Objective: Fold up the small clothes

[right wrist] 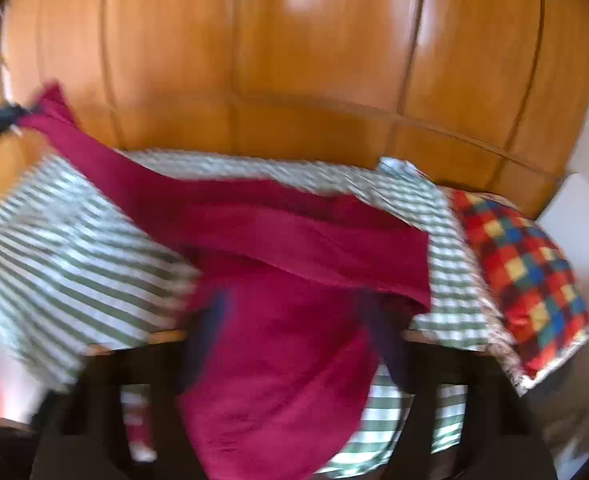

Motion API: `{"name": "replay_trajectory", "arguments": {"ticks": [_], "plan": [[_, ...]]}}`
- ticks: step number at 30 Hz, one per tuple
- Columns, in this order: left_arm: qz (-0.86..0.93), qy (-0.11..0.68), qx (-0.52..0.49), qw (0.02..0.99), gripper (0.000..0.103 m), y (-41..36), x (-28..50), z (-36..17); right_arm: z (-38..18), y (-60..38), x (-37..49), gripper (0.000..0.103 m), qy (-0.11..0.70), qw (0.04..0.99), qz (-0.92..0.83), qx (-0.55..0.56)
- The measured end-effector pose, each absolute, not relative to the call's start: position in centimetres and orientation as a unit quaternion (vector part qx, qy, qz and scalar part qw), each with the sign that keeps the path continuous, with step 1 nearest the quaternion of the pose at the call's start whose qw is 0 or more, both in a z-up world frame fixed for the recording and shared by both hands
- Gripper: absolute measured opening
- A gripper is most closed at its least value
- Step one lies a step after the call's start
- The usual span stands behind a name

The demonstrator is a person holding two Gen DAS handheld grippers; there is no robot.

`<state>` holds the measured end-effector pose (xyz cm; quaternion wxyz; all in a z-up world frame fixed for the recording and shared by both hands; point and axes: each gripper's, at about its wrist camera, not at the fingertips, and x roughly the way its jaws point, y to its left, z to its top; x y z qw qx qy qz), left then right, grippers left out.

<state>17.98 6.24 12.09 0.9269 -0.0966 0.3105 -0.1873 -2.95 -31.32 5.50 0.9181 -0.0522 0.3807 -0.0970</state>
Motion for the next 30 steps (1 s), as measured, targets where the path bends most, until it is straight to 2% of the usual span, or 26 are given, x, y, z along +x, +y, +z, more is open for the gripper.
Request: {"name": "replay_trajectory", "arguments": {"ticks": [7, 8, 9, 11, 12, 17, 19, 24, 25, 26, 27, 29, 30], "plan": [[-0.15, 0.356, -0.136, 0.912, 0.008, 9.2, 15.7, 6.0, -0.9, -29.2, 6.3, 0.074, 0.413, 0.895, -0.073, -0.151], [-0.146, 0.358, -0.137, 0.912, 0.008, 9.6, 15.4, 5.7, -1.9, -28.6, 7.6, 0.072, 0.425, 0.886, -0.069, -0.173], [-0.14, 0.362, -0.139, 0.911, 0.008, 10.2, 15.0, 5.2, -2.5, -28.4, 8.5, 0.048, 0.438, 0.879, -0.061, -0.181], [-0.134, 0.368, -0.138, 0.91, 0.008, 10.8, 14.4, 4.8, -3.1, -29.1, 10.3, 0.01, 0.474, 0.864, -0.04, -0.168], [-0.128, 0.371, -0.135, 0.91, 0.008, 11.2, 14.2, 4.4, -2.6, -29.7, 10.7, 0.006, 0.471, 0.866, -0.042, -0.163], [-0.126, 0.375, -0.128, 0.909, 0.009, 11.4, 14.6, 4.3, 4.6, -37.8, 11.0, 0.006, 0.409, 0.905, -0.103, -0.056], [-0.124, 0.378, -0.127, 0.909, 0.009, 10.9, 15.7, 4.3, 6.6, -41.8, 11.1, 0.006, 0.387, 0.905, -0.169, -0.056], [-0.11, 0.388, -0.13, 0.906, 0.009, 8.9, 19.8, 4.1, 8.4, -54.1, 12.4, 0.006, 0.377, 0.866, -0.329, -0.01], [-0.104, 0.391, -0.131, 0.905, 0.011, 8.6, 20.4, 4.1, 8.2, -55.7, 12.4, 0.007, 0.379, 0.863, -0.332, 0.011], [-0.097, 0.395, -0.132, 0.904, 0.012, 8.3, 21.3, 3.8, 7.9, -57.3, 12.3, 0.019, 0.384, 0.858, -0.338, 0.032], [-0.092, 0.397, -0.13, 0.904, 0.015, 8.0, 21.7, 3.7, 7.3, -58.7, 11.9, 0.047, 0.392, 0.851, -0.344, 0.057], [-0.063, 0.404, -0.126, 0.904, 0.035, 7.9, 22.7, 3.0, 6.7, -59.5, 10.3, 0.077, 0.383, 0.854, -0.338, 0.098], [-0.057, 0.409, -0.134, 0.901, 0.054, 8.2, 22.9, 2.6, 6.2, -59.4, 8.9, 0.08, 0.379, 0.858, -0.326, 0.119]]}}
